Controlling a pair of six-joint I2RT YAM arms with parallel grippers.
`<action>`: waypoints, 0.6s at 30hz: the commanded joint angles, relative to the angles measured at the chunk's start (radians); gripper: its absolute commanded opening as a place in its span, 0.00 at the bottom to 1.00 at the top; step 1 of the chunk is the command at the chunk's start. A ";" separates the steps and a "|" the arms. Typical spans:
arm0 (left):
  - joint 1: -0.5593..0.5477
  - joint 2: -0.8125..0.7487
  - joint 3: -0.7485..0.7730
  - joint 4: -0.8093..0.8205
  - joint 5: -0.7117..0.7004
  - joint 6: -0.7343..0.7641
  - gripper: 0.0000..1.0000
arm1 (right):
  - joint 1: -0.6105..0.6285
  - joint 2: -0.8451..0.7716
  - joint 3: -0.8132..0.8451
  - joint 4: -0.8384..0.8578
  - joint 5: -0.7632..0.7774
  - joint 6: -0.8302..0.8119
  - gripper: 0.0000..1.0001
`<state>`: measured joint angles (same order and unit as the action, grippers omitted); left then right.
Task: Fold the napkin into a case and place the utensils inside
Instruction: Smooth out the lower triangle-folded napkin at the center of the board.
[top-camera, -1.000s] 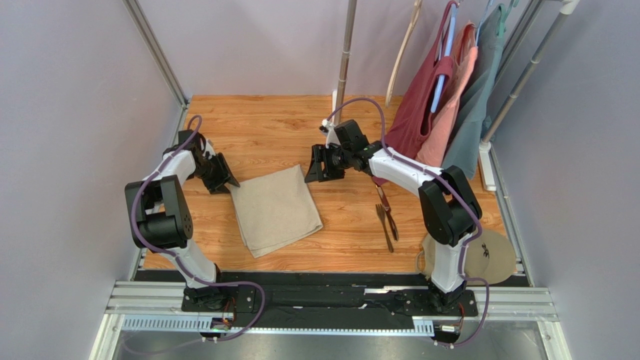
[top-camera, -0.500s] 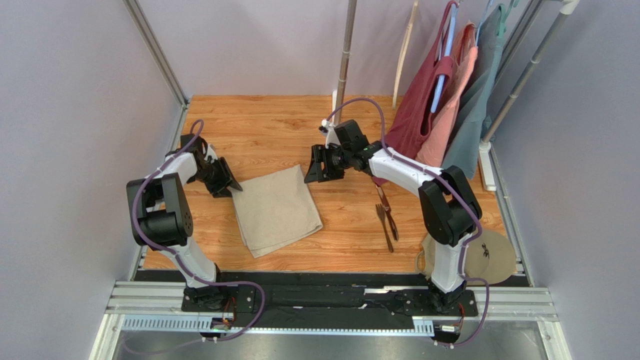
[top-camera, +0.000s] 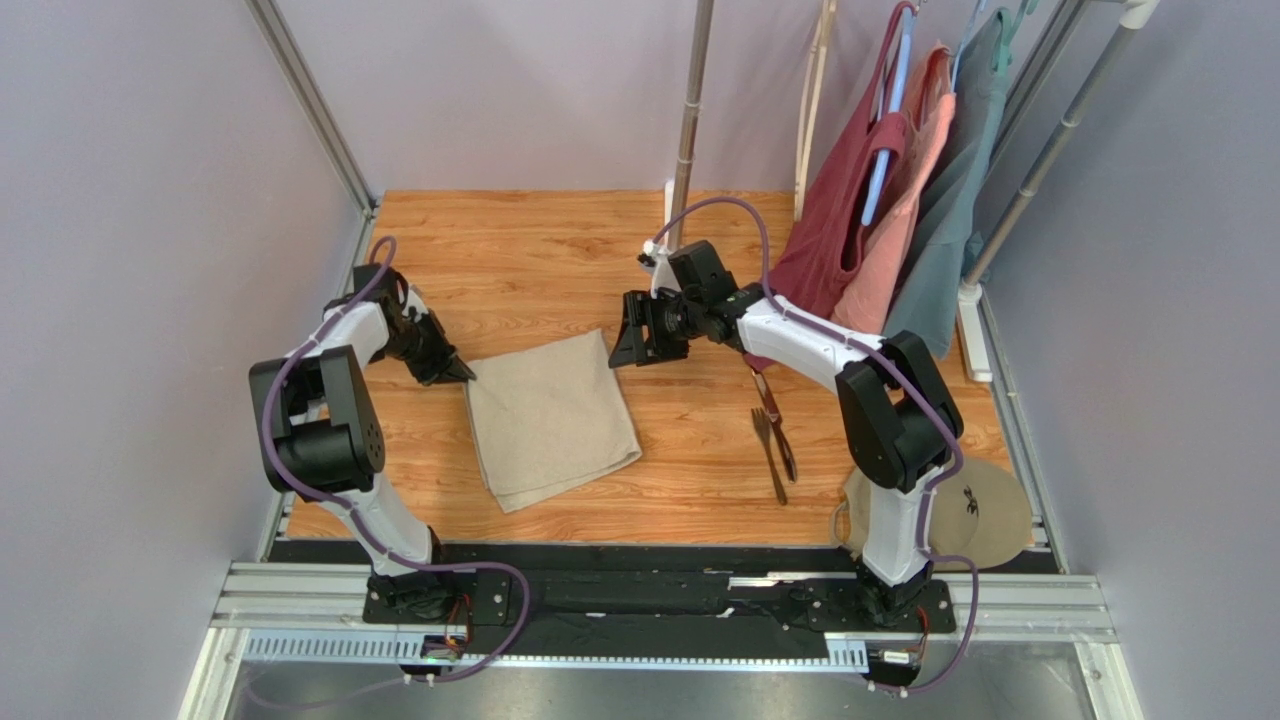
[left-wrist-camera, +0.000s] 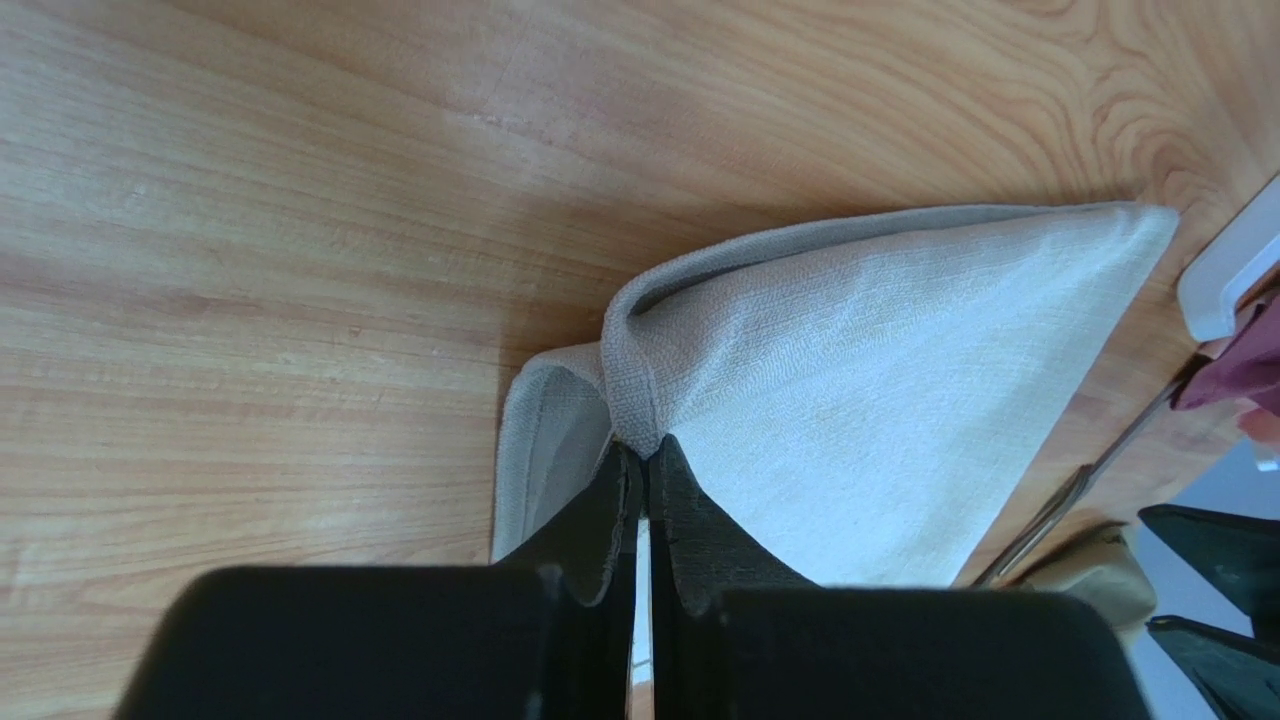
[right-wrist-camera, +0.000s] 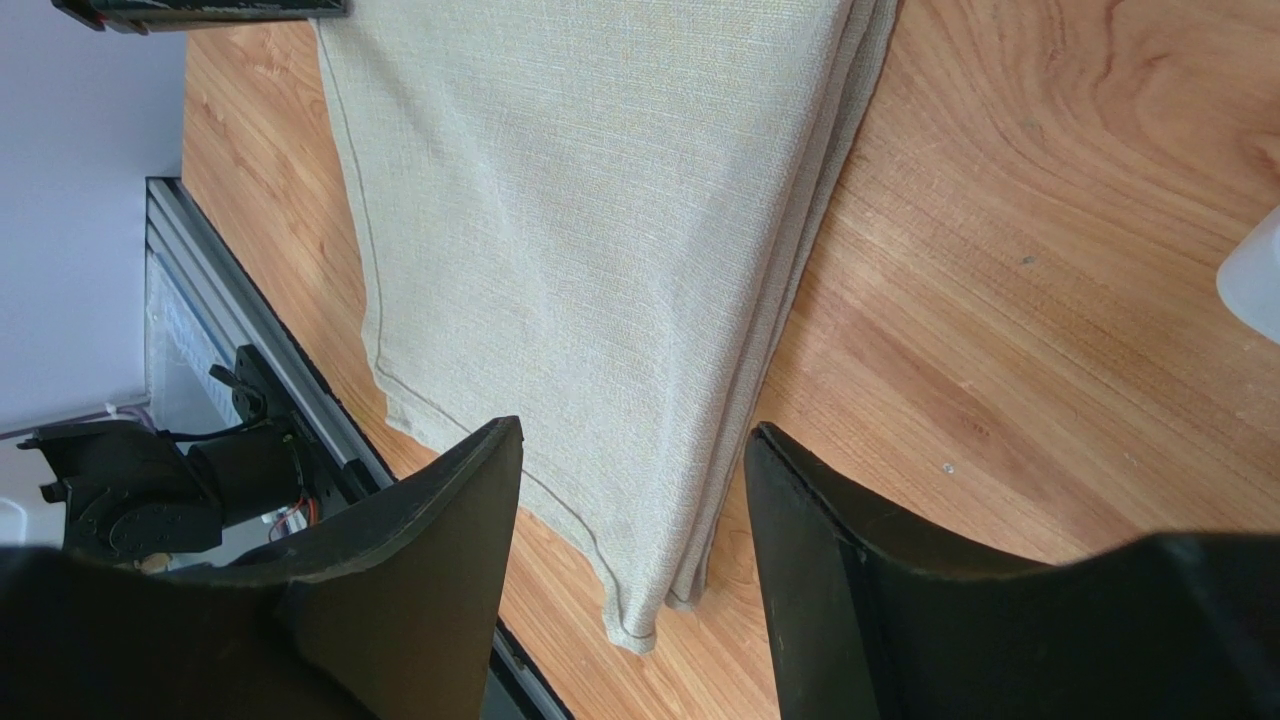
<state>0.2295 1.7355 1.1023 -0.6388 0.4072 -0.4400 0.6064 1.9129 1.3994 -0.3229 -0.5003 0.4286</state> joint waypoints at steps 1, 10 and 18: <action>0.019 -0.008 0.093 0.014 -0.005 -0.013 0.00 | 0.003 0.034 0.001 0.051 -0.017 -0.005 0.60; 0.036 0.179 0.169 0.042 0.098 0.003 0.00 | 0.004 0.072 0.033 0.041 -0.027 -0.008 0.60; 0.027 0.041 0.130 -0.062 -0.140 0.033 0.65 | 0.006 0.100 0.055 0.030 -0.035 0.002 0.60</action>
<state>0.2581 1.8904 1.2457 -0.6434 0.3920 -0.4393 0.6064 2.0006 1.4025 -0.3096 -0.5163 0.4294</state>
